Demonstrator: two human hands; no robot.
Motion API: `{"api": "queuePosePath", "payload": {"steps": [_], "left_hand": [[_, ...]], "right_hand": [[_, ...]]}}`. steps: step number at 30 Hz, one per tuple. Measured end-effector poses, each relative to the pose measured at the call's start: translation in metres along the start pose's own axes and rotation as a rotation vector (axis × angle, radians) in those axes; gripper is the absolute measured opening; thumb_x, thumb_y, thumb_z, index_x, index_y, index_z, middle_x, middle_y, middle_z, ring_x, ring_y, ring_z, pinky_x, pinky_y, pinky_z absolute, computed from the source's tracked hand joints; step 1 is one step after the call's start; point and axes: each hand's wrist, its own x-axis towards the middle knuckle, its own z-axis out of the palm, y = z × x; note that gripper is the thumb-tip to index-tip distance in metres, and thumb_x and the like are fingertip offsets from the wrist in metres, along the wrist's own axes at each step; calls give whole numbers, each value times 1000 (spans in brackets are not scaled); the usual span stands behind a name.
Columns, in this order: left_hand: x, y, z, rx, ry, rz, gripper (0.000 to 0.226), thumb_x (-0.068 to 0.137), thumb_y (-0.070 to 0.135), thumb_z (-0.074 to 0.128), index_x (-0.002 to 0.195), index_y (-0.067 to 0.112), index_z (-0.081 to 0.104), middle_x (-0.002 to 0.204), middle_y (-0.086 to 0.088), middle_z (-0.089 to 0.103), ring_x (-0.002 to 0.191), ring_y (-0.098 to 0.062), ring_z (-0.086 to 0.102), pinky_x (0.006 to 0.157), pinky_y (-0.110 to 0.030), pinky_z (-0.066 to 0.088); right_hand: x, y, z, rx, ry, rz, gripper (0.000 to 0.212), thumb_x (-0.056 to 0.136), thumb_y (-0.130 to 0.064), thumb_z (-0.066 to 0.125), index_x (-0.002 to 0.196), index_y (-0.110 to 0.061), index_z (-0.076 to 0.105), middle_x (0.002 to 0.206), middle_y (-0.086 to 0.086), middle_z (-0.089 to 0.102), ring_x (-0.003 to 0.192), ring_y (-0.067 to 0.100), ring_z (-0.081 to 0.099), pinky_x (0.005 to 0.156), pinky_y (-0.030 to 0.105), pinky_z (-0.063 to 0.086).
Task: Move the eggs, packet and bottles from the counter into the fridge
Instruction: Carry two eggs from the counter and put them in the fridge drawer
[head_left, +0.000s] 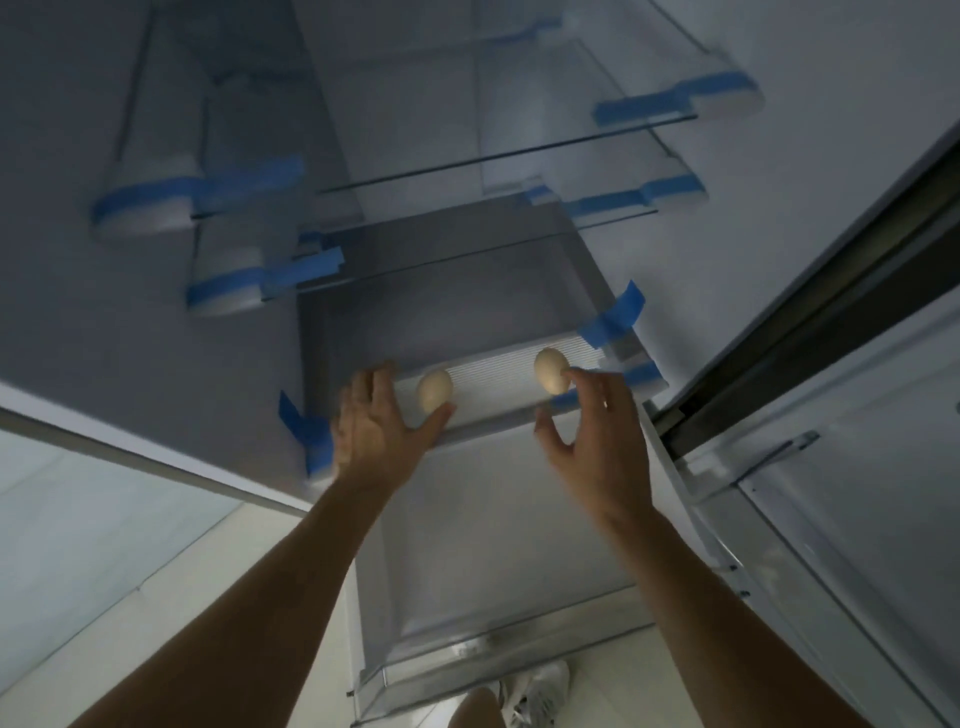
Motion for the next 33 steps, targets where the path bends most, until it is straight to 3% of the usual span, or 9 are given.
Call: {"api": "queuePosePath", "payload": {"steps": [4, 8, 15, 18, 23, 29, 30, 33], "left_hand": [[11, 14, 11, -113, -14, -31, 84, 76, 60, 74, 141, 15, 44, 136, -15, 42, 122, -38, 46, 99, -47, 44], [15, 17, 16, -143, 9, -24, 76, 75, 53, 78, 134, 14, 50, 133, -14, 49, 121, -38, 50, 96, -45, 44], [26, 5, 25, -130, 48, 29, 54, 74, 49, 80, 109, 11, 63, 110, -14, 64, 101, -38, 60, 82, -42, 50], [26, 7, 25, -117, 50, 28, 49, 79, 47, 76, 110, 12, 63, 110, -13, 65, 101, -36, 60, 82, -41, 49], [20, 8, 17, -243, 58, 42, 42, 80, 38, 78, 104, 7, 64, 101, -13, 67, 90, -33, 62, 77, -35, 49], [-36, 18, -6, -417, 67, 104, 35, 76, 28, 84, 99, 13, 62, 86, 3, 63, 71, -15, 58, 62, -19, 44], [-50, 20, -7, -429, 49, 91, 36, 75, 29, 84, 100, 15, 61, 84, 7, 62, 68, -10, 58, 58, -13, 43], [-87, 21, 0, -487, -70, 14, 41, 74, 37, 84, 102, 24, 58, 87, 11, 64, 74, -2, 63, 59, -16, 51]], "right_hand": [[43, 11, 25, -93, -73, 128, 61, 86, -50, 70, 133, -17, 48, 124, 16, 54, 111, 30, 56, 80, 40, 60], [58, 21, 37, -207, -137, 131, 68, 85, -59, 67, 133, -14, 49, 120, 21, 55, 110, 35, 55, 81, 41, 59], [61, 25, 42, -299, -164, 84, 60, 87, -57, 65, 119, -7, 56, 109, 19, 64, 100, 35, 62, 77, 44, 57], [58, 25, 44, -322, -164, 41, 52, 89, -53, 65, 112, -7, 57, 101, 16, 67, 90, 33, 64, 71, 44, 57], [54, 16, 31, -129, -179, 75, 44, 90, -48, 65, 107, -9, 56, 92, 11, 66, 80, 28, 64, 67, 41, 57], [21, -2, -11, 158, -259, 88, 29, 87, -36, 72, 103, -22, 52, 87, -4, 62, 73, 9, 60, 62, 16, 44], [12, -2, -17, 177, -262, 78, 29, 86, -36, 73, 102, -25, 51, 84, -6, 62, 71, 6, 61, 60, 16, 45], [-13, 4, -25, 238, -310, 51, 32, 85, -48, 69, 102, -26, 52, 75, -10, 63, 63, 4, 63, 55, 20, 52]]}}
